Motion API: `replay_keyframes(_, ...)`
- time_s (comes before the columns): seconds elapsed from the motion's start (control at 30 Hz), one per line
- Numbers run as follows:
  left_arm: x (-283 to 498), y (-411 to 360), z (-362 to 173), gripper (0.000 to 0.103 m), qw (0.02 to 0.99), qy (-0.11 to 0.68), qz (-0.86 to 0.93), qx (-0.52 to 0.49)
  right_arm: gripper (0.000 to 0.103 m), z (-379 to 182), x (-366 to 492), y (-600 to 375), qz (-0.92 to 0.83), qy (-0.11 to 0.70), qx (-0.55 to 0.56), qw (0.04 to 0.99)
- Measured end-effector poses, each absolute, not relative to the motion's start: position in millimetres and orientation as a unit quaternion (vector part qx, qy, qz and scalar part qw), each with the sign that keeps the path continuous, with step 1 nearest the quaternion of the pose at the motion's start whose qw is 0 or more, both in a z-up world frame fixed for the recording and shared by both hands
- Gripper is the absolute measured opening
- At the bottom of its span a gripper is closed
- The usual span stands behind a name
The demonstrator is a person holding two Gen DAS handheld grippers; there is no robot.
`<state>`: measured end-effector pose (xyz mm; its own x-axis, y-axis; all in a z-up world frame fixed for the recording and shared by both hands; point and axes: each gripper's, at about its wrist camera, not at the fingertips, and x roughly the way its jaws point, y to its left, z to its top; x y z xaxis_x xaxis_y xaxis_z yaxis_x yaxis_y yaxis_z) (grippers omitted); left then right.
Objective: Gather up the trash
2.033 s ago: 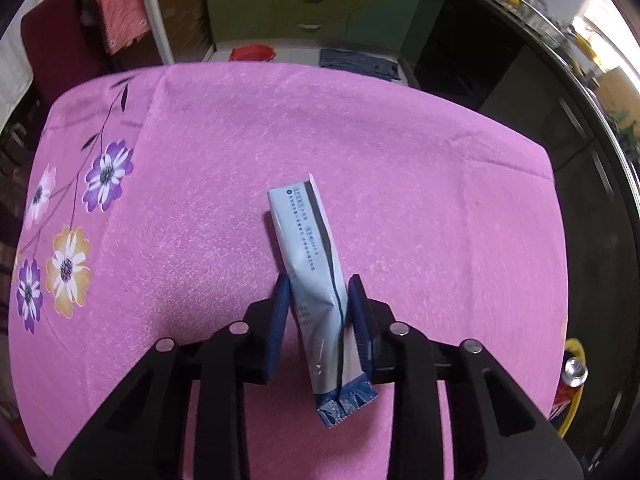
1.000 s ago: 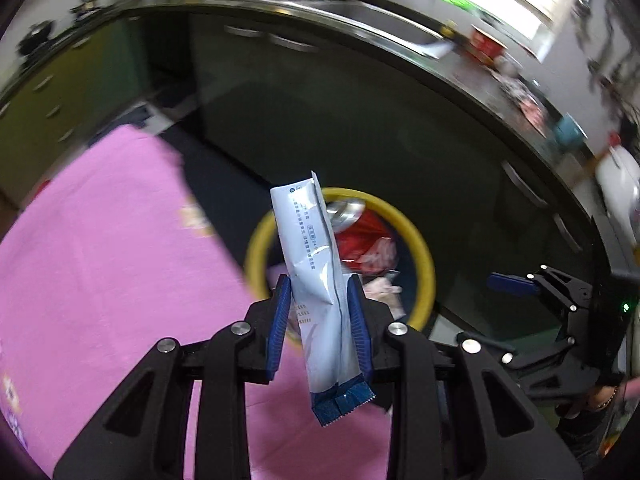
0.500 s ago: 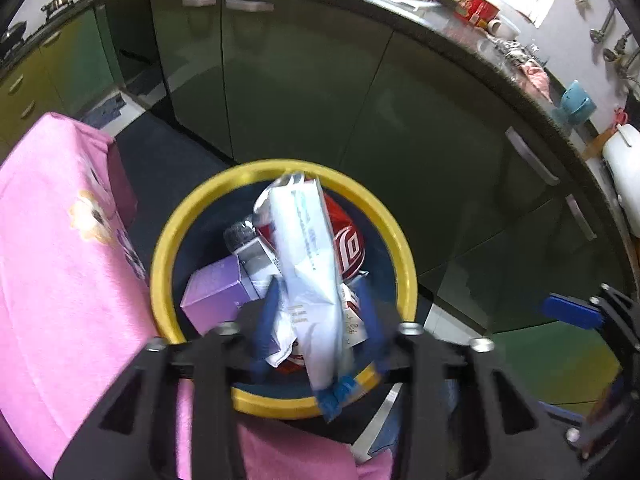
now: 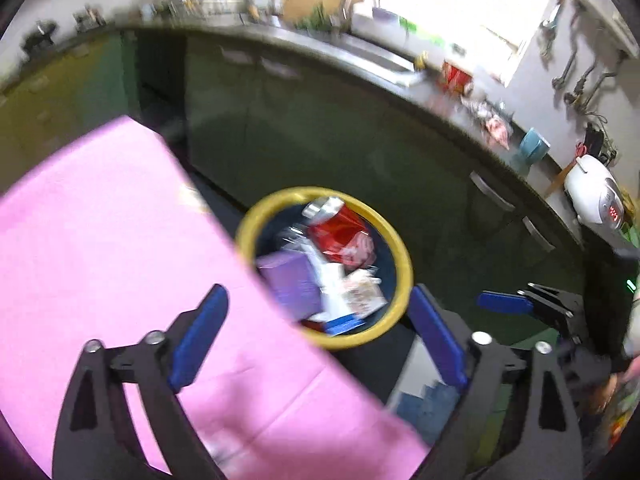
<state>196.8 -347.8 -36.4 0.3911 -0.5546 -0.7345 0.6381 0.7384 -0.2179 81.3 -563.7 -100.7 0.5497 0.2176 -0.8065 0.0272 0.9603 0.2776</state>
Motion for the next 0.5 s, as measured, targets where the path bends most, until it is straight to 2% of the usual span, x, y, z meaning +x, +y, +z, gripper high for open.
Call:
replay_keyframes(0.1, 165.5, -284.4, -17.6, 0.096, 0.879, 0.357, -0.312, 0.053, 0.078, -98.9, 77.0, -534.4, 0.073, 0.458, 0.123, 0.877)
replay_keyframes(0.23, 124.9, -208.3, -2.2, 0.096, 0.927, 0.297, -0.218, 0.072, 0.085, -90.3, 65.3, -508.5, 0.081, 0.432, 0.124, 0.89)
replay_keyframes(0.43, 68.6, -107.5, 9.1, 0.096, 0.957, 0.27, -0.101, 0.04, 0.098, -68.0, 34.5, -475.4, 0.067, 0.393, 0.106, 0.911)
replay_keyframes(0.5, 53.4, -85.8, 10.9, 0.096, 0.961, 0.263, -0.079, 0.026, 0.098, -61.0, 24.5, -466.6, 0.059, 0.387, 0.096, 0.915)
